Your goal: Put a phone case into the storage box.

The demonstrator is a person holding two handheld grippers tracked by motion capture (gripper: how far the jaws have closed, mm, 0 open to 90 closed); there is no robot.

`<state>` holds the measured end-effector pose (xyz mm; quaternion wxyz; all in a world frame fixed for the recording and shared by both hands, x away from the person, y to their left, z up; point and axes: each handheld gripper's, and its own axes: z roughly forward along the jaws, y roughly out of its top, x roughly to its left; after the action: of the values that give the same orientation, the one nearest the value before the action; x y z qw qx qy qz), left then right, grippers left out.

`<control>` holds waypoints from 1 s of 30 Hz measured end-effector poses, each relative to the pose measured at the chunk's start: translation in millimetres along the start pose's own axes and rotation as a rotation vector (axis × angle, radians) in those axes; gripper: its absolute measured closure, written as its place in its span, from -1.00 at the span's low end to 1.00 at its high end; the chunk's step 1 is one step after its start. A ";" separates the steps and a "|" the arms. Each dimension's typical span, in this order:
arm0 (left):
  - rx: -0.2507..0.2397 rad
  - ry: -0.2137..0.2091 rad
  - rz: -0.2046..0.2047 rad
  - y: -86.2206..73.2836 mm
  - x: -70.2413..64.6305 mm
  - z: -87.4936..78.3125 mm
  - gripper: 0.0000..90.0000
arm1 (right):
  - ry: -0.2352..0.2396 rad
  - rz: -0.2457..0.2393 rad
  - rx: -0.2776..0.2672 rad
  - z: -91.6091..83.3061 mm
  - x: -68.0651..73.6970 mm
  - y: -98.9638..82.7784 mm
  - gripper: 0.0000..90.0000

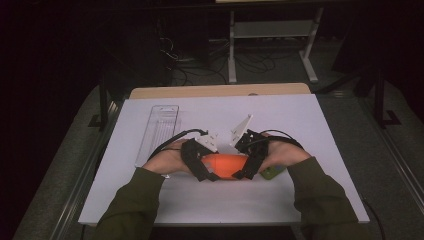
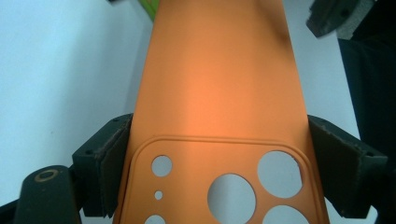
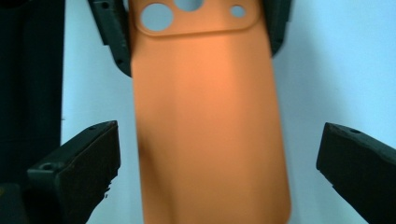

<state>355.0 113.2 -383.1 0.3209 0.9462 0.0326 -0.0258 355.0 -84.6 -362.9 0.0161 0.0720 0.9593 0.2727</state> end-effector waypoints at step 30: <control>-0.058 0.259 -0.381 -16.1 13.4 -19.3 -0.66 | -0.219 0.410 -0.268 -20.4 -0.3 -44.3 -1.00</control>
<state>367.7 138.3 -378.5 0.3302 0.9089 0.2521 0.0368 348.1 -132.5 -368.9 0.0736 0.2913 0.8724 0.3855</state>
